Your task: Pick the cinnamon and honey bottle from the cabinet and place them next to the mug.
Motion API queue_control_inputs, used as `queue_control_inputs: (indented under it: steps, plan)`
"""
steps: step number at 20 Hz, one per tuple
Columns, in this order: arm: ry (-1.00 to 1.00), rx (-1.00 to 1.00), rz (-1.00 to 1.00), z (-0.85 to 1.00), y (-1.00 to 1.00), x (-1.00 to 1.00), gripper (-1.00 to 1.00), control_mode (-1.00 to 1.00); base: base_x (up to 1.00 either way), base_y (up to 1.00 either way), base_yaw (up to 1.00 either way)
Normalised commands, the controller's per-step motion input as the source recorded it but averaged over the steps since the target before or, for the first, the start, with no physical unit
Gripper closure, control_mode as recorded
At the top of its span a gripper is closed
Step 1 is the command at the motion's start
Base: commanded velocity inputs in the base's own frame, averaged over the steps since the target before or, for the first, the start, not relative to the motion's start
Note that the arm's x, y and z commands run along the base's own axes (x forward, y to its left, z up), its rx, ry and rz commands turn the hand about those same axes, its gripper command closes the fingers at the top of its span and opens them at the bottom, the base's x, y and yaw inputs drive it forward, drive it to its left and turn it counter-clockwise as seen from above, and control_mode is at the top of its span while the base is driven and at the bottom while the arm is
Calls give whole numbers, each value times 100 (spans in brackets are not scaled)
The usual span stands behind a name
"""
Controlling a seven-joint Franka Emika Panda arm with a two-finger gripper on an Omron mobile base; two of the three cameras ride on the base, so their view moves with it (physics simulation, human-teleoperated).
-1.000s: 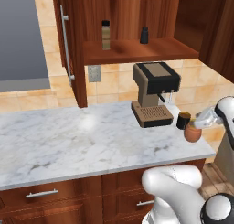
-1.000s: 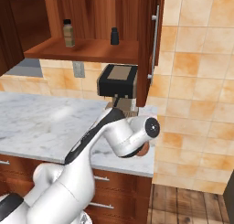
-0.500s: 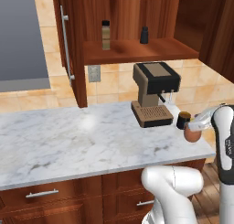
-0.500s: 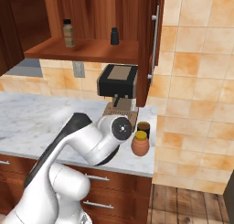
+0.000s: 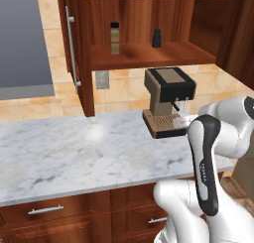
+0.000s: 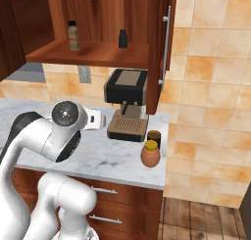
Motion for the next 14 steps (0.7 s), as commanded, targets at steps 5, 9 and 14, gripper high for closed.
queue_control_inputs:
  steps: [5,9,14]
  plan:
    - [5,2,-18,90,46,-2,-100,-100,0,0,0]
    - [0,0,-1,99,13,0,-100,-100,0,0,0]
    - [-10,3,0,85,4,-1,-100,-100,0,0,0]
